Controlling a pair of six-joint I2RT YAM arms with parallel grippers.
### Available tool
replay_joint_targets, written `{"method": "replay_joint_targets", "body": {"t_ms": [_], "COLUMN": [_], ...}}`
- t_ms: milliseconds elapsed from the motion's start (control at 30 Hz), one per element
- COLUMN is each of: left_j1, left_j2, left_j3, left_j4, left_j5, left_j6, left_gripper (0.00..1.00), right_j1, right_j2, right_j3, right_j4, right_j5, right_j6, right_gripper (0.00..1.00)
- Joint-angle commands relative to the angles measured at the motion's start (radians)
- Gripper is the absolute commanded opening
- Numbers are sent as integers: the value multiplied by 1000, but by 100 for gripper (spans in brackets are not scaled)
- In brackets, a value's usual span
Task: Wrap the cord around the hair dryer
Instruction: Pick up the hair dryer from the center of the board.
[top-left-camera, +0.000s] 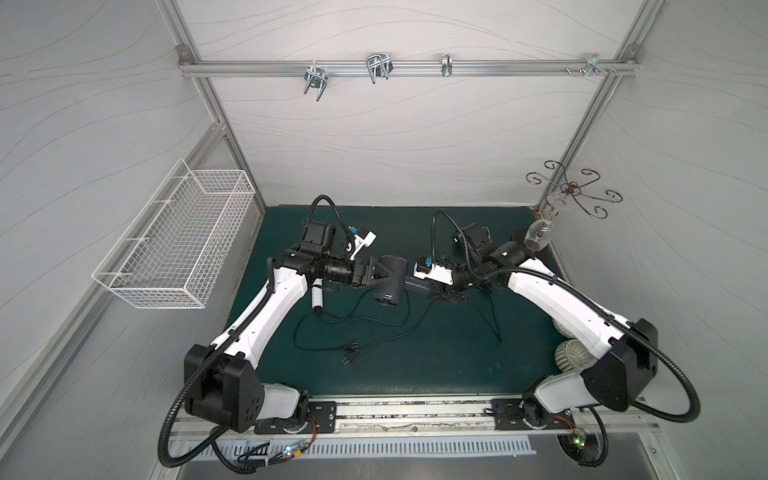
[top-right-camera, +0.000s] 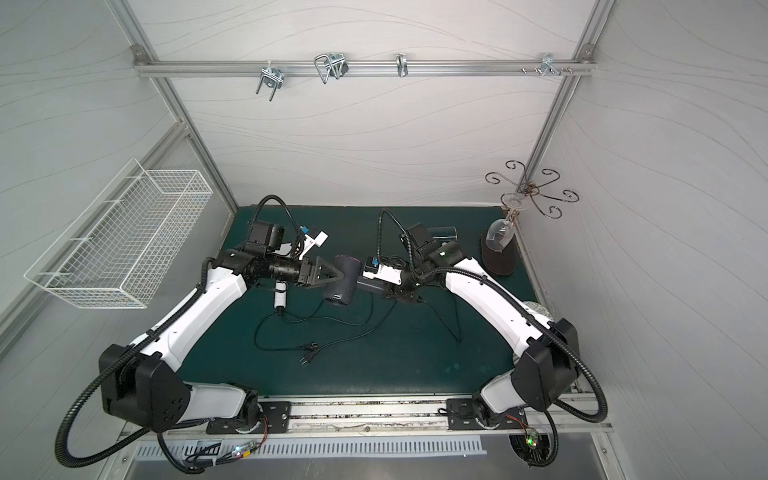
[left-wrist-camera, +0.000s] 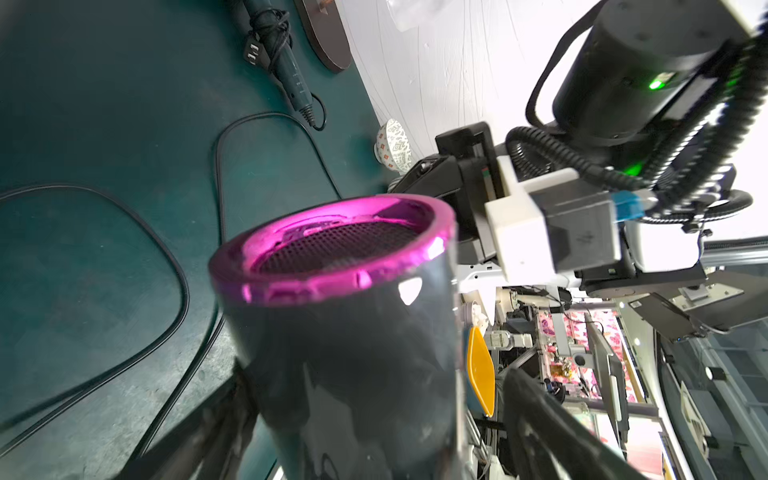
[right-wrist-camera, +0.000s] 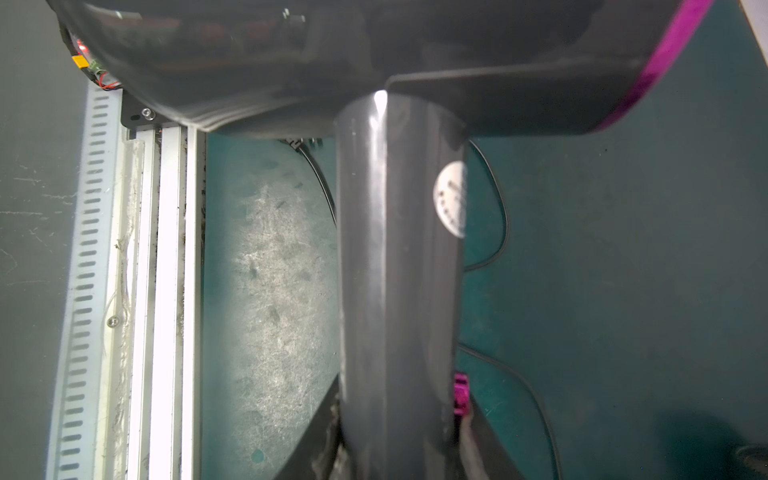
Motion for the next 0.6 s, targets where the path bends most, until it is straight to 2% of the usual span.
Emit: {"method": "replay_joint_targets", "body": {"t_ms": [0, 267, 567], "left_j1": [-16, -36, -49], "left_j2": [12, 25, 32], "left_j3": [46, 56, 52], "left_j4": [-28, -43, -47], "left_j5": [10, -3, -12], "left_j6": [48, 49, 45], "left_gripper": [93, 93, 87], "right_j1": [24, 71, 101], "right_j2": [10, 36, 31], "right_j3": [47, 74, 94], "right_j4": [-14, 1, 31], "right_j5": [-48, 24, 54], "right_j6": [-63, -62, -57], "right_gripper": [0, 0, 0]}}
